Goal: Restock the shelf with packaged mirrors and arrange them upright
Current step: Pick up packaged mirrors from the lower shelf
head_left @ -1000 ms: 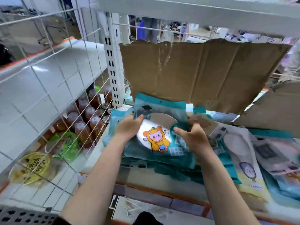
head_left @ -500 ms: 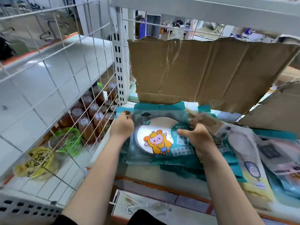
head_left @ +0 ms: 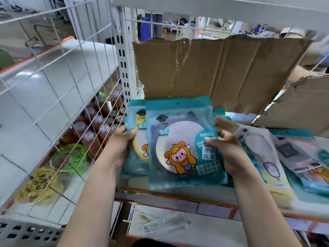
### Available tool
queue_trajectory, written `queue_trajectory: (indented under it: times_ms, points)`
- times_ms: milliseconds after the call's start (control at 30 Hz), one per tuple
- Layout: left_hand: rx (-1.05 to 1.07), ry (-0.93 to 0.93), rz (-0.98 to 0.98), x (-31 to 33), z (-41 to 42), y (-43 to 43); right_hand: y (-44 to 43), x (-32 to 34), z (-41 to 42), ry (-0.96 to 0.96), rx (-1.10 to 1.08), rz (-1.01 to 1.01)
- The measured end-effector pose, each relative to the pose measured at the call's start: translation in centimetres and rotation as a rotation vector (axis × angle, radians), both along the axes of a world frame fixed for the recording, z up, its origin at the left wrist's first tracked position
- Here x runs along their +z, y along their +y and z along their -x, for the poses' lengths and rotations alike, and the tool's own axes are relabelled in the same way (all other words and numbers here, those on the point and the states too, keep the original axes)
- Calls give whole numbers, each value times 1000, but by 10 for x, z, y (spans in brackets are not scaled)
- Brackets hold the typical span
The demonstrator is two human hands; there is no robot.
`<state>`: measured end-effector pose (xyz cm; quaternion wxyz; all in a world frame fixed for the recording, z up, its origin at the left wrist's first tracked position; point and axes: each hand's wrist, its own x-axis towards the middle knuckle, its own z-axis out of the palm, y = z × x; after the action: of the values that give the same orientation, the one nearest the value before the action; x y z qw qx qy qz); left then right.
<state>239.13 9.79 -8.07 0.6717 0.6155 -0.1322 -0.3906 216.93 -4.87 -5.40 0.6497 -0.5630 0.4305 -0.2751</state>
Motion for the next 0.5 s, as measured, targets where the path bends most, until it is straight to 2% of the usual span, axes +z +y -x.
queue_trajectory:
  times_ms: [133, 267, 500]
  points:
    - [153, 40, 90, -5, 1, 6, 12, -4, 14, -143, -29, -20]
    - [220, 19, 156, -11, 2, 19, 26, -7, 36, -228, -139, -51]
    - [198, 4, 249, 2, 30, 21, 46, -7, 88, -381, -219, -19]
